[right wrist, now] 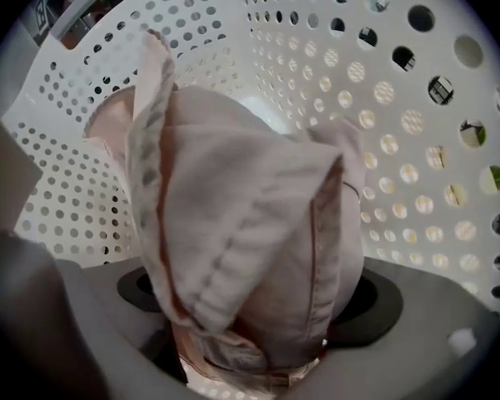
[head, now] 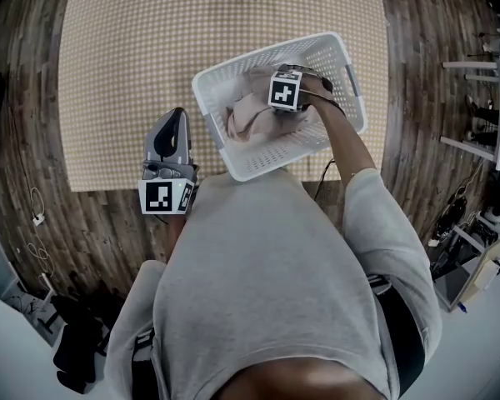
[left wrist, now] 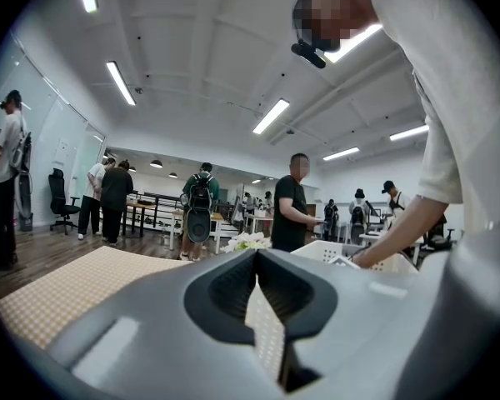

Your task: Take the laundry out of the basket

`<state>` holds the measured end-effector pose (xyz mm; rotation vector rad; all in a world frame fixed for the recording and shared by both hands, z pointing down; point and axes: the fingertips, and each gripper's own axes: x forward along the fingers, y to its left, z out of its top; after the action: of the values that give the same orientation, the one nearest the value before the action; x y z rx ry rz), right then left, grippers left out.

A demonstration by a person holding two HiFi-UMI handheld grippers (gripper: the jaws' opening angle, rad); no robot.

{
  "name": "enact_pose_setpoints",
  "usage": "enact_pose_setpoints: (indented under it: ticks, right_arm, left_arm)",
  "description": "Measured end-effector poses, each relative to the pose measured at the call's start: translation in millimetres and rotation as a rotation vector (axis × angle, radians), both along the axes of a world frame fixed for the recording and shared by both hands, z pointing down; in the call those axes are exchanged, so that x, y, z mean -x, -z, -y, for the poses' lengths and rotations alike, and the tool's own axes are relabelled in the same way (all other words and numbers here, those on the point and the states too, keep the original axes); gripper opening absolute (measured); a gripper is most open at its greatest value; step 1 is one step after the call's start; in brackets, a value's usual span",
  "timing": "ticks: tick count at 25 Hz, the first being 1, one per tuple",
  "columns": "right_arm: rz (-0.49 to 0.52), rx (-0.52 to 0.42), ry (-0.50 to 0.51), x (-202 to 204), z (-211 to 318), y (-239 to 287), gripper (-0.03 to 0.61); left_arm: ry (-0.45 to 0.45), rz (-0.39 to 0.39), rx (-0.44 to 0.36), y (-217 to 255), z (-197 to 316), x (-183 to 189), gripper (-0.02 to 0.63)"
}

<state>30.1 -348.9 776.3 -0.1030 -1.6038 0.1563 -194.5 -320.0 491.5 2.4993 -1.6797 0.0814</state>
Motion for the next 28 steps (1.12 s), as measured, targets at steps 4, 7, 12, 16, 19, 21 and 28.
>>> enact_pose_setpoints:
  ticks: [4, 7, 12, 16, 19, 21, 28]
  right_arm:
    - [-0.011, 0.011, 0.017, -0.6, -5.7, 4.4, 0.471]
    - [-0.016, 0.069, 0.040, 0.2, -17.2, 9.0, 0.345]
    - [0.012, 0.139, 0.040, -0.6, -33.2, 13.3, 0.193]
    - [0.030, 0.145, 0.027, -0.4, -36.6, 14.6, 0.169]
    - [0.039, 0.146, 0.020, -3.4, -40.8, 16.5, 0.164]
    - [0.055, 0.134, 0.019, -2.6, -41.6, 17.8, 0.161]
    - [0.106, 0.042, 0.057, 2.6, -41.1, 24.4, 0.140]
  left_arm:
    - [0.001, 0.000, -0.010, 3.9, 2.0, -0.8, 0.011]
    - [0.005, 0.001, -0.014, 5.1, 2.6, 0.7, 0.011]
    - [0.008, -0.003, -0.015, 5.2, 0.2, 0.6, 0.011]
    - [0.006, -0.006, -0.017, 4.6, -0.5, -1.5, 0.011]
    - [0.005, -0.007, -0.023, 7.4, -1.2, -5.2, 0.011]
    - [0.004, -0.007, -0.027, 9.1, -1.7, -5.0, 0.011]
    - [-0.007, -0.007, -0.036, 10.9, -2.6, -9.3, 0.011]
